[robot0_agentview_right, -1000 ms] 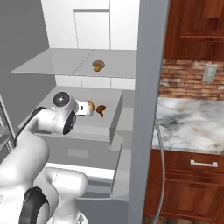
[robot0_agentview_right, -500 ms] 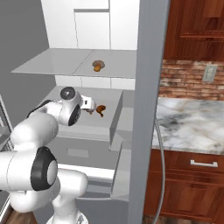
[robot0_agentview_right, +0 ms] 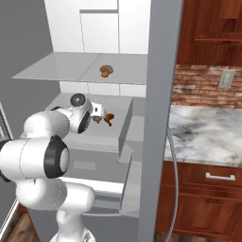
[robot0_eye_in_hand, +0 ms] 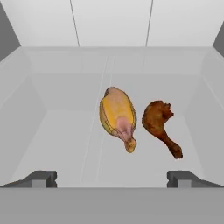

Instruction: Place one mushroom and one chicken drumstick in each tupperware on the nearby counter, to pack two identical lunches.

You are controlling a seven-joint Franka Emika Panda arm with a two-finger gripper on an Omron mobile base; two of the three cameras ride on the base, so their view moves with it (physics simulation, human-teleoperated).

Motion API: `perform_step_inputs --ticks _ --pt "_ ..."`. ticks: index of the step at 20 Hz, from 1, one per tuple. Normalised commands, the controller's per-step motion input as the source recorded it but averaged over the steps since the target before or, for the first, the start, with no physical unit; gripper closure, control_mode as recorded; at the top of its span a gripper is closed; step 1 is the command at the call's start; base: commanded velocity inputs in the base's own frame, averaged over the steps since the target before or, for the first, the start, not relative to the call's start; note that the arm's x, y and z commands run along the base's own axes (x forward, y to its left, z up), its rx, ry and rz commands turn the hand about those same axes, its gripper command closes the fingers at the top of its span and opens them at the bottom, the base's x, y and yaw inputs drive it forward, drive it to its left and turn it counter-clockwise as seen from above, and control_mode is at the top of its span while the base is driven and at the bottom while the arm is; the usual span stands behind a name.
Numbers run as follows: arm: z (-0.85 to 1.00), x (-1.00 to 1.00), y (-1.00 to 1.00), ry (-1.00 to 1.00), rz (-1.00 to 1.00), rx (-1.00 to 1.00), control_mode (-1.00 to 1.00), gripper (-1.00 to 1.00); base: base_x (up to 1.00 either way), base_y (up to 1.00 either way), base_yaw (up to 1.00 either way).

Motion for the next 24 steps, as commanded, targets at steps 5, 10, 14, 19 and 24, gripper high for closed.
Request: perform_step_inputs --ticks 5,10,14,19,24 --pt "-0.17 0.4 0.0 0.01 0.0 0.0 -1.0 -1.0 0.0 0.0 0.0" --pt "-0.27 0.27 0.0 0.01 0.0 0.0 -1.0 -1.0 0.0 0.0 0.0" --pt "-0.14 0.36 0.0 0.0 0.0 0.0 -1.0 -1.0 0.0 0.0 0.0" --pt "-0.1 0.39 0.0 0.01 0.0 0.0 -1.0 -1.0 0.0 0.0 0.0" --pt "-0.26 0.22 0.04 0.04 0.0 0.0 -1.0 -1.0 0.0 0.0 0.0"
